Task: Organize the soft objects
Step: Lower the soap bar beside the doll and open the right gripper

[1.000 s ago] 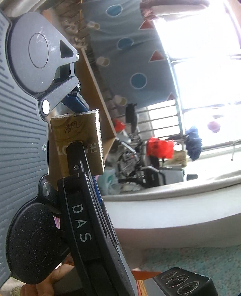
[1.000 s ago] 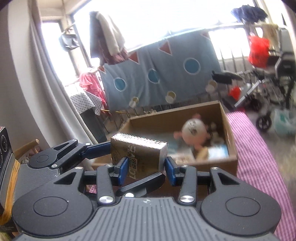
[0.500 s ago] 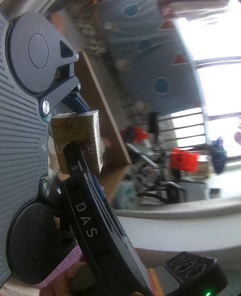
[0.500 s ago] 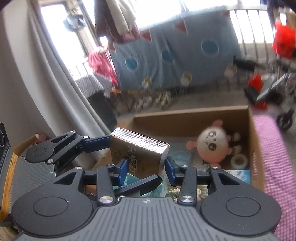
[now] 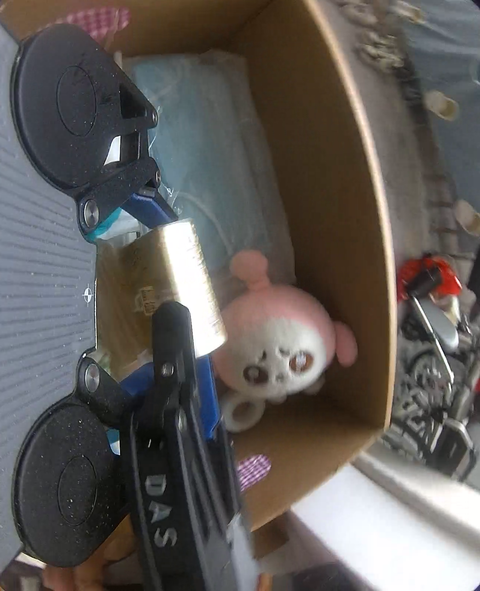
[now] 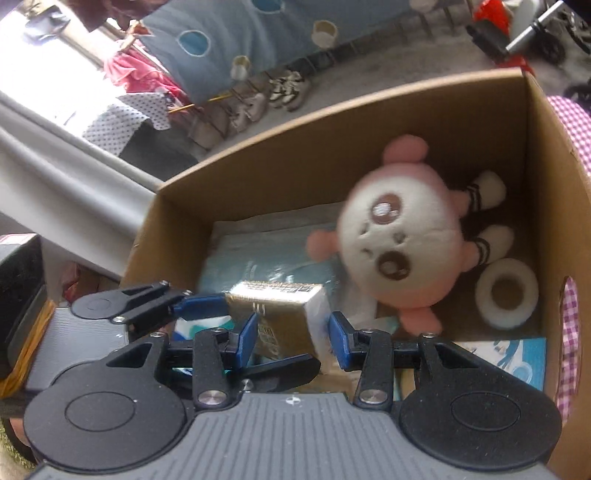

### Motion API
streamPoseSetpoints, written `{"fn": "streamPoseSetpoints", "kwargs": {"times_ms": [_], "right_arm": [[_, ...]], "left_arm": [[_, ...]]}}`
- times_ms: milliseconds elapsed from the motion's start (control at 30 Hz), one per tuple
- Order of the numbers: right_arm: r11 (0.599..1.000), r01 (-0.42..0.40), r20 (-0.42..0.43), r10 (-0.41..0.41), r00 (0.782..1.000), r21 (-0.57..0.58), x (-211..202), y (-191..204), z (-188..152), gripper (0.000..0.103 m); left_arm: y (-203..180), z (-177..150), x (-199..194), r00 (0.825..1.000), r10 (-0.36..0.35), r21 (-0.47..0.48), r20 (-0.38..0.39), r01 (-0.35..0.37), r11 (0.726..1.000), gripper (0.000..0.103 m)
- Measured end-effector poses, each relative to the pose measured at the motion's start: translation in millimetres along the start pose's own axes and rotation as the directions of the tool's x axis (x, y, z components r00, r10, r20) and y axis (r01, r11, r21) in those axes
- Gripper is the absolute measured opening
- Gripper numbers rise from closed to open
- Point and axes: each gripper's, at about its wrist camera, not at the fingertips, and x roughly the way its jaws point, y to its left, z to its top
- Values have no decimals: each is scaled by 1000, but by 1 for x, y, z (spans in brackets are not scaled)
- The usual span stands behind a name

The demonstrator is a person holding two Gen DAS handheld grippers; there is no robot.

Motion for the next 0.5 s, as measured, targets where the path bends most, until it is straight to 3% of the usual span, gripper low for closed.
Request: {"fn": "streamPoseSetpoints", "kwargs": {"times_ms": [167,400,500], "right_arm": [[1000,-4,5,4,1000,22,10,-11,4,46],[999,-4,20,3,1000,37,8,-13,7,49],[998,-7,39,5,999,64,-4,-15,7,50]], "left_arm": [[4,-4,4,1000,16,-7,15,-16,1000,78],[6,-11,-21,999,34,1,42,-34,999,97],[10,-13,-42,996,27,-7,81,-26,1000,97]]}}
